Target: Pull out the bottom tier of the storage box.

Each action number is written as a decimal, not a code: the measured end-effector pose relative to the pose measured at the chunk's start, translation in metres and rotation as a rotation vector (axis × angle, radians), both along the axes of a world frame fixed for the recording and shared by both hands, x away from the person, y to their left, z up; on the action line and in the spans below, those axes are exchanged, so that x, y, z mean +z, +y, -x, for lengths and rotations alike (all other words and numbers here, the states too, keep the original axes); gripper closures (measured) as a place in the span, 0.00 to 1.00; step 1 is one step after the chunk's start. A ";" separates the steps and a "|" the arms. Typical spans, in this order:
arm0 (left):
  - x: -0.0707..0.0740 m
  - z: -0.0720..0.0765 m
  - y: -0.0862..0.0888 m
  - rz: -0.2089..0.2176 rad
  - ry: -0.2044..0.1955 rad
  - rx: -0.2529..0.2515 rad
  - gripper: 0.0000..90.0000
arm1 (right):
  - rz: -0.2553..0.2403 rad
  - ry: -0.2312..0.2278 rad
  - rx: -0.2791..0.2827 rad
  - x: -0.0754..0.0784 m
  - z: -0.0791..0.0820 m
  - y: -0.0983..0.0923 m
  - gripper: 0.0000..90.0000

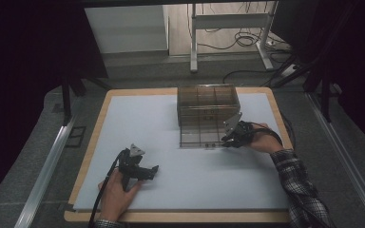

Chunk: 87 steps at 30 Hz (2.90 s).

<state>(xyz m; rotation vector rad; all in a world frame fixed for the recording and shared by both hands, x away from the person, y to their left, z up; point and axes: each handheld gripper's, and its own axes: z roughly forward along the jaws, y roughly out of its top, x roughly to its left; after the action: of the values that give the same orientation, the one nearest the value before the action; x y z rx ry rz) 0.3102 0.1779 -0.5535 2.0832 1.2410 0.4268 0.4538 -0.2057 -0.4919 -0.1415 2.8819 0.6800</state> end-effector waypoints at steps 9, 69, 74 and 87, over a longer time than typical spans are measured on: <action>0.000 0.000 0.000 0.000 0.000 0.000 0.00 | -0.027 -0.006 -0.027 0.003 0.006 0.000 0.74; 0.000 0.000 0.000 -0.001 0.001 0.001 0.00 | -0.253 0.005 -0.244 0.001 0.069 -0.017 0.29; 0.000 0.000 0.000 -0.001 0.001 0.001 0.00 | -0.271 0.009 -0.260 -0.002 0.074 -0.019 0.25; 0.000 0.000 0.000 -0.001 0.001 0.001 0.00 | -0.307 0.040 -0.308 -0.006 0.089 -0.026 0.15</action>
<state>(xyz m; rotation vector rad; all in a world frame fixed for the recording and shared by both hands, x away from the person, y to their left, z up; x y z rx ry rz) 0.3102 0.1779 -0.5534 2.0836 1.2422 0.4267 0.3646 -0.2313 -0.4980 0.3513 2.7038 1.0530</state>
